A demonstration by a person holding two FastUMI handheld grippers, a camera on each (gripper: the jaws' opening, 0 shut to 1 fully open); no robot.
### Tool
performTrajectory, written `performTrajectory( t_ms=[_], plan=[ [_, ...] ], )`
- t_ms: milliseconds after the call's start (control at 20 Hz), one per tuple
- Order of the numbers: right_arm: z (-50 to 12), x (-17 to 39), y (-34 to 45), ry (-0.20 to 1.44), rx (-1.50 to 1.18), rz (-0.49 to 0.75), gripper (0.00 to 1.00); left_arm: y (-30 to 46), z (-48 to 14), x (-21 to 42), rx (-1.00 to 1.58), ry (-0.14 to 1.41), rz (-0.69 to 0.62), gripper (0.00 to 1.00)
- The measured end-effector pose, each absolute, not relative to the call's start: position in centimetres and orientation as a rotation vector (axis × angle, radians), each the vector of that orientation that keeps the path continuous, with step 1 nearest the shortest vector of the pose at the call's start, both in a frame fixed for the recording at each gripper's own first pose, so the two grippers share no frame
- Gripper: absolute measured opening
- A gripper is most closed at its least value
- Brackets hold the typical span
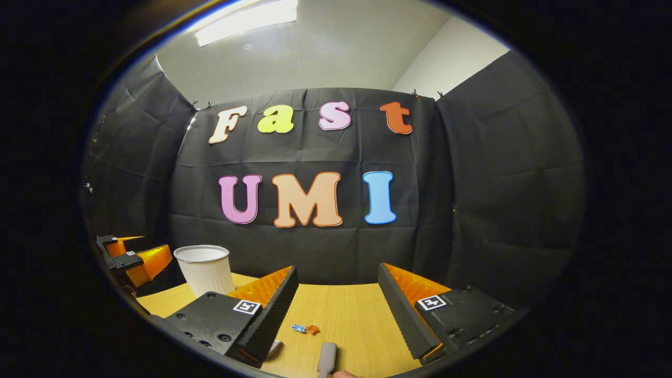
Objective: Pick up the small broom and dustpan from the desktop, sweep the trash into the dustpan with the broom, and then empty the trash into the garbage bin.
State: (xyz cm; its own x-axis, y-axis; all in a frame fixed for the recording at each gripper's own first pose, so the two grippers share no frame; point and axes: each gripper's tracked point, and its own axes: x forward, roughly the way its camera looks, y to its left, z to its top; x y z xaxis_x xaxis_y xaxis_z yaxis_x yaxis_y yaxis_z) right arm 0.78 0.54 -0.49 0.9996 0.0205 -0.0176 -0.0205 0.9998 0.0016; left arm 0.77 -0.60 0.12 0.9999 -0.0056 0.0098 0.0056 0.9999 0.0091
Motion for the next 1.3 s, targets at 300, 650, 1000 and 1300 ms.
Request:
performTrajectory(
  t_ms=[300, 650, 1000, 1300],
  plan=[
    [-0.8, 1.2, 0.6, 0.03, 0.003, 0.023, 0.92, -0.8, -0.3, 1.1, 0.017, -0.004, 0.0, 0.95],
    [-1.4, 1.6, 1.3, 0.037, -0.013, 0.052, 0.92, -1.3, -0.6, 1.3, 0.029, 0.005, 0.006, 0.94],
    [-1.9, 1.9, 1.2, 0.048, -0.008, 0.065, 0.92, -2.3, -0.7, 1.3, 0.036, 0.01, -0.002, 0.94],
    [-1.8, 1.8, 0.8, 0.046, -0.018, 0.069, 0.92, -2.8, -0.6, 1.3, 0.039, 0.009, -0.002, 0.95]
  ],
)
